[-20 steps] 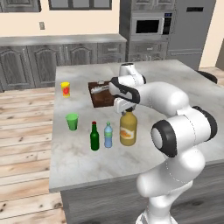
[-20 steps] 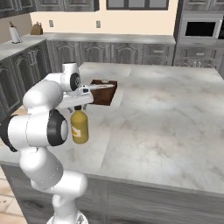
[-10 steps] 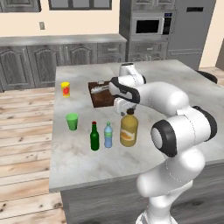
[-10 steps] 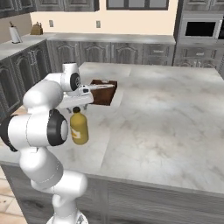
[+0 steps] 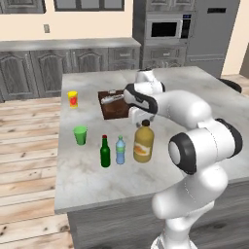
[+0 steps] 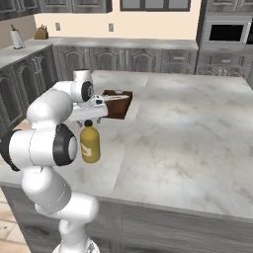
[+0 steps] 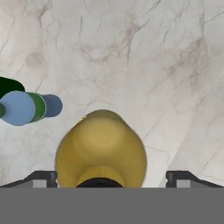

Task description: Place the drinks on the dining counter in a tight cluster.

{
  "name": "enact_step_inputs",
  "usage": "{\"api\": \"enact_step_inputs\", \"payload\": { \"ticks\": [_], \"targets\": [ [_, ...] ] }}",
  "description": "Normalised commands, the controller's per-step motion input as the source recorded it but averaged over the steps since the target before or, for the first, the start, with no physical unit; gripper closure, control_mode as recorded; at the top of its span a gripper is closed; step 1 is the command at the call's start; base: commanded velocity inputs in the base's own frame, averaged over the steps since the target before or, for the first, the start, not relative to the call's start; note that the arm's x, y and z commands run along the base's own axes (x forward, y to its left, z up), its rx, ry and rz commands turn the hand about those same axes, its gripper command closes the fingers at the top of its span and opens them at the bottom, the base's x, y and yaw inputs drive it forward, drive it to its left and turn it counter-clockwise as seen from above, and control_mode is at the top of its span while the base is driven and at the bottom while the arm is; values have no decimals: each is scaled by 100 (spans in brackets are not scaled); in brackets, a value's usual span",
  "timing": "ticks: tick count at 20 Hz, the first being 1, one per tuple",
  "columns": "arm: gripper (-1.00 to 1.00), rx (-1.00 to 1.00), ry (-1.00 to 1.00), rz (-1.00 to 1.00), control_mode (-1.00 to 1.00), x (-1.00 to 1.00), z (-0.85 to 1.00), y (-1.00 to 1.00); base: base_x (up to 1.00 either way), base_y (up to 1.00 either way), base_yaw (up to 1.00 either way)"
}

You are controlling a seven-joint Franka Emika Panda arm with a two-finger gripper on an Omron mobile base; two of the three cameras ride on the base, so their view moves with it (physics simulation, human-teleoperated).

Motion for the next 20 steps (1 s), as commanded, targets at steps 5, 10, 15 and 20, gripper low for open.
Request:
{"api": "enact_step_inputs", "payload": {
  "ticks": [5,10,15,20],
  "targets": [
    [-100,8,-1,-17,-100,0,38,-5,0,0,0],
    [-100,13,-4,-22,-100,-26,27,-23,0,0,0],
    [-100,17,-5,-24,-100,-78,10,-53,0,0,0],
    [-100,4,-13,-9,-100,-89,17,-25,0,0,0]
  ]
}}
